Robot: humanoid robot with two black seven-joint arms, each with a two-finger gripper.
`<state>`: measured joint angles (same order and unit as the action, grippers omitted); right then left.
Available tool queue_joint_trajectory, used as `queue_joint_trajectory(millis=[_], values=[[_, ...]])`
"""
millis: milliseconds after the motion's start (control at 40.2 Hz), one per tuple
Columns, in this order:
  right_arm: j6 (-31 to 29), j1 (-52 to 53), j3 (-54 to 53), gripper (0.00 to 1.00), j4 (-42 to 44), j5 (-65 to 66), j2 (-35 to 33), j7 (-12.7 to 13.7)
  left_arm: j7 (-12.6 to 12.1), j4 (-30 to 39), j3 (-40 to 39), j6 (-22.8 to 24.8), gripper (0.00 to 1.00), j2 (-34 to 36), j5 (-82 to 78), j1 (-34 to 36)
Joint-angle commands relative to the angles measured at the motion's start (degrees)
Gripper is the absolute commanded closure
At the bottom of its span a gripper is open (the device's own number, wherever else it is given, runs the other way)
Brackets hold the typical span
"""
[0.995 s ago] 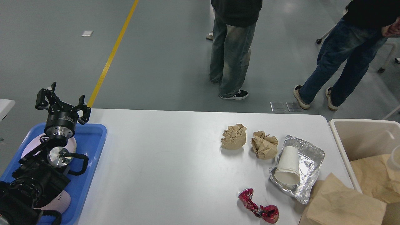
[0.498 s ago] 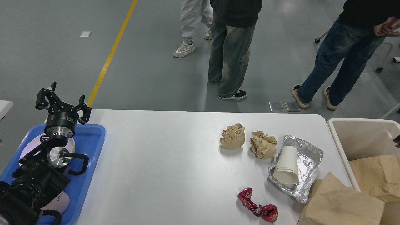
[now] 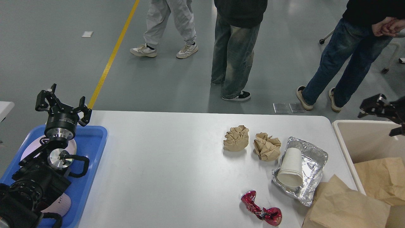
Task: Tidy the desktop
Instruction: 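Reach the right gripper to the second paper bag and grasp it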
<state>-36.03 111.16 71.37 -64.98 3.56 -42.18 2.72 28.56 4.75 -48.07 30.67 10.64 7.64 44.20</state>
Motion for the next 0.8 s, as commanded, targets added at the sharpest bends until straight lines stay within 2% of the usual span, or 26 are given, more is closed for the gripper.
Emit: queue_joint_trajectory(millis=[0, 75, 174, 348, 572, 771], values=[[-12.8, 9.6, 0.3, 0.01, -6.2, 0.0, 1.5, -0.1, 0.0, 0.0, 0.0, 0.0, 0.04, 0.0, 0.0, 0.0], [-14.7, 11.4, 0.3, 0.01, -8.7, 0.0, 2.7, 0.0, 0.0, 0.0, 0.0, 0.0, 0.04, 0.0, 0.0, 0.0], [-13.7, 10.5, 0.3, 0.01, -8.9, 0.0, 4.3, 0.0, 0.0, 0.0, 0.0, 0.0, 0.04, 0.0, 0.0, 0.0], [-9.3, 2.1, 0.0, 0.01, -8.8, 0.0, 6.2, 0.1, 0.0, 0.0, 0.0, 0.0, 0.04, 0.0, 0.0, 0.0], [0.2, -11.5, -0.3, 0.02, -8.7, 0.0, 9.5, 0.2, 0.0, 0.0, 0.0, 0.0, 0.04, 0.0, 0.0, 0.0], [3.0, -16.8, -0.9, 0.02, -8.6, 0.0, 12.0, 0.2, 0.0, 0.0, 0.0, 0.0, 0.04, 0.0, 0.0, 0.0]])
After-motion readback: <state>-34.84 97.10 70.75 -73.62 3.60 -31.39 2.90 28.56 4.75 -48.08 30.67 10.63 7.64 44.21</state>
